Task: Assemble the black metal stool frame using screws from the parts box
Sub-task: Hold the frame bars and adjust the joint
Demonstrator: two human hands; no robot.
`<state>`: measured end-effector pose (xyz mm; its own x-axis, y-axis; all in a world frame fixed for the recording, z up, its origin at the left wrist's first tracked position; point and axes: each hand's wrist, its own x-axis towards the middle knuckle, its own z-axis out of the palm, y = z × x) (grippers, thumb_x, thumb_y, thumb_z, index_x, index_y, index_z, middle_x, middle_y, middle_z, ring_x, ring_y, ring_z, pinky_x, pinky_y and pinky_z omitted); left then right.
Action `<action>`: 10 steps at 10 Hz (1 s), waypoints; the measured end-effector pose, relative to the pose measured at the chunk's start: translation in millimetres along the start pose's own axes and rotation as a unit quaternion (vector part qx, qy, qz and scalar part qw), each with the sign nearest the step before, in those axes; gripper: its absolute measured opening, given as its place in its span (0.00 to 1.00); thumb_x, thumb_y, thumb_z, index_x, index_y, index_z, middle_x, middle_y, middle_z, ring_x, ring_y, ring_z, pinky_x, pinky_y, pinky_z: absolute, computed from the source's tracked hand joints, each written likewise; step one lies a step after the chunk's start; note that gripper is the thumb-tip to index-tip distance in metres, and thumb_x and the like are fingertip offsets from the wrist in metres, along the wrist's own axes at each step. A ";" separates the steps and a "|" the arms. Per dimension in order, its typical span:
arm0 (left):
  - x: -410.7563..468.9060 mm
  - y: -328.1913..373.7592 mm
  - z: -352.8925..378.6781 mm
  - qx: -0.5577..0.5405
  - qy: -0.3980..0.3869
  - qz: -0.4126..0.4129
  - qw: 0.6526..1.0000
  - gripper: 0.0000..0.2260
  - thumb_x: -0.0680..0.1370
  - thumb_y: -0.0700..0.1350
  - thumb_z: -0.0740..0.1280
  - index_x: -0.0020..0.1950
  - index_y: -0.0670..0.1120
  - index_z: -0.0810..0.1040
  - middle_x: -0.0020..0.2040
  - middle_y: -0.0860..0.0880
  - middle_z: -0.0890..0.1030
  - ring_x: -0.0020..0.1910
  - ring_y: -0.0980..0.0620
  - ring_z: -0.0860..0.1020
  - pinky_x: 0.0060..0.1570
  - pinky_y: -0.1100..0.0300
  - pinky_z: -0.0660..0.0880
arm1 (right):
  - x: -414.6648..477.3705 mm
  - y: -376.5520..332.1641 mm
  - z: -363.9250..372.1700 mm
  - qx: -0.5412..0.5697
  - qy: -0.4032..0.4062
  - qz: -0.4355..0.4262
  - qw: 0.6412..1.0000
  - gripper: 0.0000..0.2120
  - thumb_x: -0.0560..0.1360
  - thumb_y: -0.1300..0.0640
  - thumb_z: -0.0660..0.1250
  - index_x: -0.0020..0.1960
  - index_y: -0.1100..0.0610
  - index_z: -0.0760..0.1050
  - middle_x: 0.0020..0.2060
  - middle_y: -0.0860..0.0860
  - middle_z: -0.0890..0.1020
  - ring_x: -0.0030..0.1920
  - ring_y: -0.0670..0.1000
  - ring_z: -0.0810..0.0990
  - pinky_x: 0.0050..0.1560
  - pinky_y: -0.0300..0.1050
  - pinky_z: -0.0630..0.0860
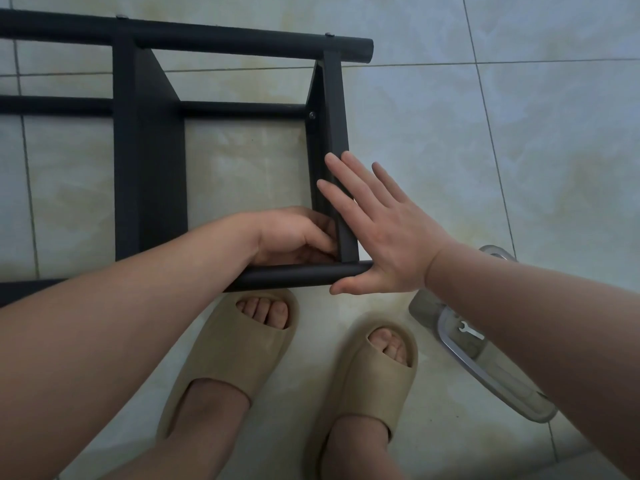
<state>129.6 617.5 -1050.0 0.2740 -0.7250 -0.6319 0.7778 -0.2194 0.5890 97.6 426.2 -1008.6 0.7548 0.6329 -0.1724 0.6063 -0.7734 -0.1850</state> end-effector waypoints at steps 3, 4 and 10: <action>2.2 -2.5 0.4 0.098 0.062 0.001 0.993 0.05 0.76 0.31 0.67 0.50 0.35 0.81 0.36 0.43 0.80 0.36 0.48 0.78 0.40 0.56 0.74 | 0.1 -0.1 0.0 -0.003 -0.001 0.002 1.000 0.57 0.69 0.21 0.58 0.82 0.61 0.52 0.82 0.60 0.48 0.82 0.61 0.45 0.78 0.66 0.51; 2.3 -1.8 -0.7 0.075 0.057 0.003 0.996 0.10 0.75 0.29 0.66 0.56 0.30 0.78 0.40 0.41 0.78 0.37 0.47 0.78 0.41 0.57 0.75 | 0.0 -0.2 0.4 -0.001 -0.001 0.002 1.000 0.57 0.69 0.21 0.59 0.82 0.61 0.52 0.82 0.60 0.49 0.82 0.61 0.45 0.78 0.66 0.51; 2.2 -1.6 -0.8 0.036 0.031 0.008 0.999 0.08 0.75 0.27 0.63 0.48 0.37 0.78 0.34 0.45 0.79 0.33 0.50 0.79 0.36 0.59 0.76 | 0.0 -0.3 -0.5 -0.002 -0.003 0.004 1.000 0.57 0.69 0.21 0.58 0.82 0.61 0.52 0.82 0.60 0.48 0.82 0.60 0.45 0.79 0.65 0.51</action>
<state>129.4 616.7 -1052.8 0.3216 -0.6874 -0.6513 0.7307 -0.2573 0.6323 97.5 426.4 -1008.0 0.7573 0.6277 -0.1803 0.6019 -0.7780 -0.1801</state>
